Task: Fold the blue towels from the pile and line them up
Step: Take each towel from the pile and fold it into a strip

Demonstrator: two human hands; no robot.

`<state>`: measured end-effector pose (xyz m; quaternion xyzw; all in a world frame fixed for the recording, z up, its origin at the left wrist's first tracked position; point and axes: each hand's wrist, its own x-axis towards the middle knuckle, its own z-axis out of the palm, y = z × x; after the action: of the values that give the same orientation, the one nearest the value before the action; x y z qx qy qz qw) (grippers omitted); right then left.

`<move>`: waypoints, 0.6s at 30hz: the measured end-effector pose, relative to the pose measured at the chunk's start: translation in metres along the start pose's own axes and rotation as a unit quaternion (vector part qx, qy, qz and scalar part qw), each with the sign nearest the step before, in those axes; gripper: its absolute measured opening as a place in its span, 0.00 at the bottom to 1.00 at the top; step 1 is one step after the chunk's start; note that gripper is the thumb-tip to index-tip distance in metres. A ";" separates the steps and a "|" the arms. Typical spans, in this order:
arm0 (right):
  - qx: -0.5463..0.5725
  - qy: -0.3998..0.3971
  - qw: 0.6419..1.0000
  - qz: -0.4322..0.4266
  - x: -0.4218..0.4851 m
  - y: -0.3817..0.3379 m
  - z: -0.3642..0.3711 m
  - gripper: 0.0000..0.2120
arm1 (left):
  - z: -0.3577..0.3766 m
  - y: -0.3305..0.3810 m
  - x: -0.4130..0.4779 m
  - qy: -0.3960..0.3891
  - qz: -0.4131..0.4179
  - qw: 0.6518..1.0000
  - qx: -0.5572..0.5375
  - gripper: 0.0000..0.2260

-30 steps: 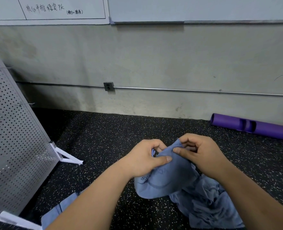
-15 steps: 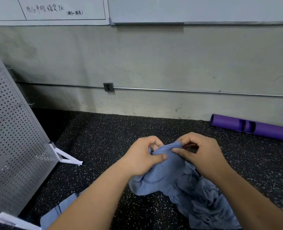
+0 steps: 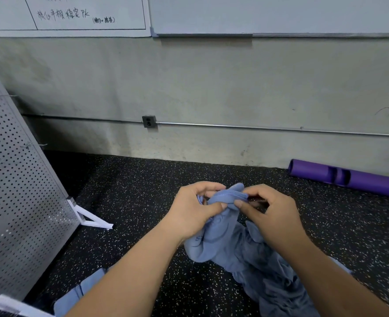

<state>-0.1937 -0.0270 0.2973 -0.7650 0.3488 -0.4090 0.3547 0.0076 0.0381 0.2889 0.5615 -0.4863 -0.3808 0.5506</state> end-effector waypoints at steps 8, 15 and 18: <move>0.061 -0.039 0.997 0.037 -0.001 0.001 0.006 0.13 | 0.003 0.005 -0.008 -0.048 -0.064 0.997 -0.017 0.19; 0.067 -0.038 0.997 0.022 -0.003 0.002 0.013 0.11 | 0.002 -0.004 -0.003 -0.049 -0.135 0.985 -0.091 0.07; 0.094 -0.041 0.994 0.036 -0.003 0.002 0.013 0.10 | -0.002 -0.006 -0.002 -0.060 -0.139 0.984 -0.096 0.07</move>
<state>-0.1837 -0.0223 0.2893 -0.7317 0.3212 -0.3952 0.4531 0.0100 0.0398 0.2826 0.5442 -0.3966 -0.5316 0.5139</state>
